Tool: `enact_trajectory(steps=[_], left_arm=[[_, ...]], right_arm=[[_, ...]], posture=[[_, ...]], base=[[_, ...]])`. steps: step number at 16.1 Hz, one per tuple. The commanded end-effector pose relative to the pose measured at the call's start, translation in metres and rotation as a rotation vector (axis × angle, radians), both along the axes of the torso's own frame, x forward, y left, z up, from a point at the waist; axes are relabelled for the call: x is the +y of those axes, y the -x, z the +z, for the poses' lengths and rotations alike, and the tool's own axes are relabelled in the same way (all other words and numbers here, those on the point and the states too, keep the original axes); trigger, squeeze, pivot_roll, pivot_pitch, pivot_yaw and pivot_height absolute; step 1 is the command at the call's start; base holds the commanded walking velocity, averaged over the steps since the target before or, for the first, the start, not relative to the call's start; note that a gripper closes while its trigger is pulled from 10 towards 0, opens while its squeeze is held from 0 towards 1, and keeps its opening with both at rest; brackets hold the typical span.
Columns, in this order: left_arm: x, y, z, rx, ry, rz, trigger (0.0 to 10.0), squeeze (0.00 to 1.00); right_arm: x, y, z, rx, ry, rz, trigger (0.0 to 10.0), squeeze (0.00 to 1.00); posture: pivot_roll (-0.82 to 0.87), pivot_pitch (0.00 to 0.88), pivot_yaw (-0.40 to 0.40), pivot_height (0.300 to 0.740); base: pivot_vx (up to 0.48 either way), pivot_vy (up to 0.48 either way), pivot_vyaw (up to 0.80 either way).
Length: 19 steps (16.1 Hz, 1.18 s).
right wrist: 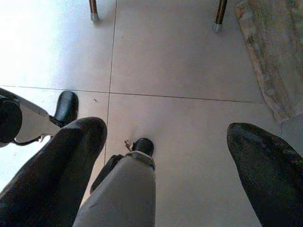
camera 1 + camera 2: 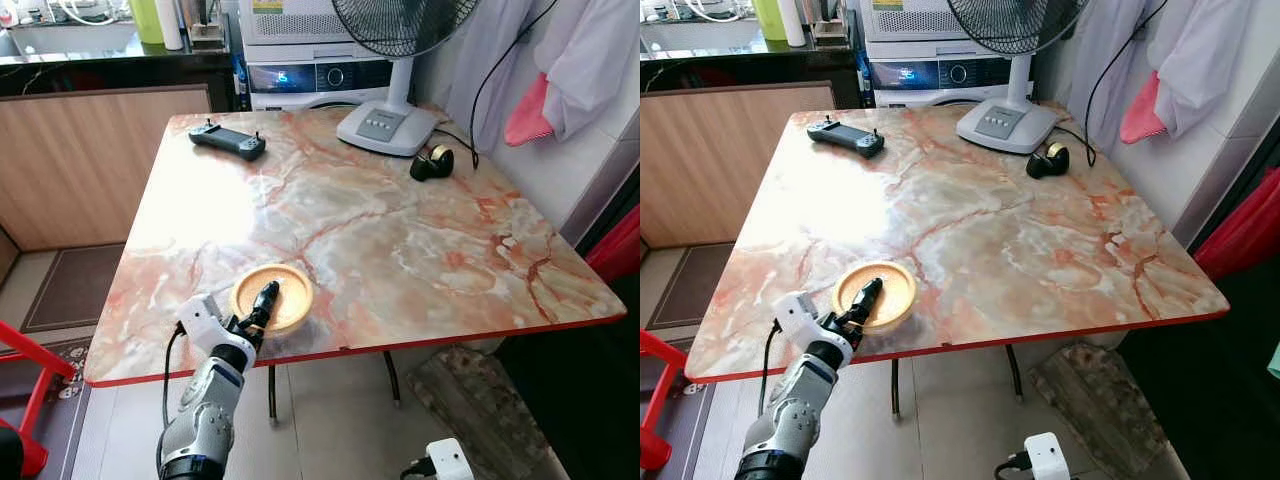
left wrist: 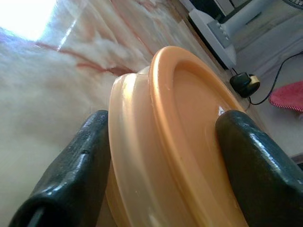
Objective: Restocking fridge
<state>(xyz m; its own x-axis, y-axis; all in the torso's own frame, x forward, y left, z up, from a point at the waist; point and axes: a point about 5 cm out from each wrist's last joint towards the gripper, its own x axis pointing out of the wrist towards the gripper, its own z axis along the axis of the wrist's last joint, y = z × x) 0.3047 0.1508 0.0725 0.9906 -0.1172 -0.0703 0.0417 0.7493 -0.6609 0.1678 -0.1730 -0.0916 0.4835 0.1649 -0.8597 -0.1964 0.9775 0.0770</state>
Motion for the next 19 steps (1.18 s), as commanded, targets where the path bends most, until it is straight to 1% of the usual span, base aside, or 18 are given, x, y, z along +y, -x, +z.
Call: enact_trajectory(steps=[1, 10, 15, 19], left_arm=[[-0.003, -0.003, 0.002, -0.013, -0.017, -0.015, 0.0, 0.0], [-0.005, -0.005, 0.004, -0.029, -0.039, -0.027, 0.0, 0.0], [-0.006, -0.005, 0.005, -0.04, -0.051, -0.036, 0.0, 0.0], [-0.007, -0.007, 0.014, -0.075, -0.058, -0.04, 0.0, 0.0]], right_arm=[[-0.002, -0.002, 0.001, -0.008, -0.001, -0.008, 10.0, 0.0], [-0.001, -0.002, 0.001, -0.006, 0.002, 0.001, 10.0, 0.0], [-0.001, 0.0, 0.0, 0.004, 0.009, 0.011, 10.0, 0.0], [0.0, 0.002, -0.001, 0.007, 0.007, 0.011, 10.0, 0.0]], posture=[[0.03, 0.0, -0.054, 0.74], [0.03, 0.0, -0.048, 0.74], [0.04, 0.0, -0.04, 0.74], [0.04, 0.0, -0.031, 0.74]], base=[[0.0, 0.0, 0.0], [0.0, 0.0, 0.0], [0.0, 0.0, 0.0], [0.0, 0.0, 0.0]])
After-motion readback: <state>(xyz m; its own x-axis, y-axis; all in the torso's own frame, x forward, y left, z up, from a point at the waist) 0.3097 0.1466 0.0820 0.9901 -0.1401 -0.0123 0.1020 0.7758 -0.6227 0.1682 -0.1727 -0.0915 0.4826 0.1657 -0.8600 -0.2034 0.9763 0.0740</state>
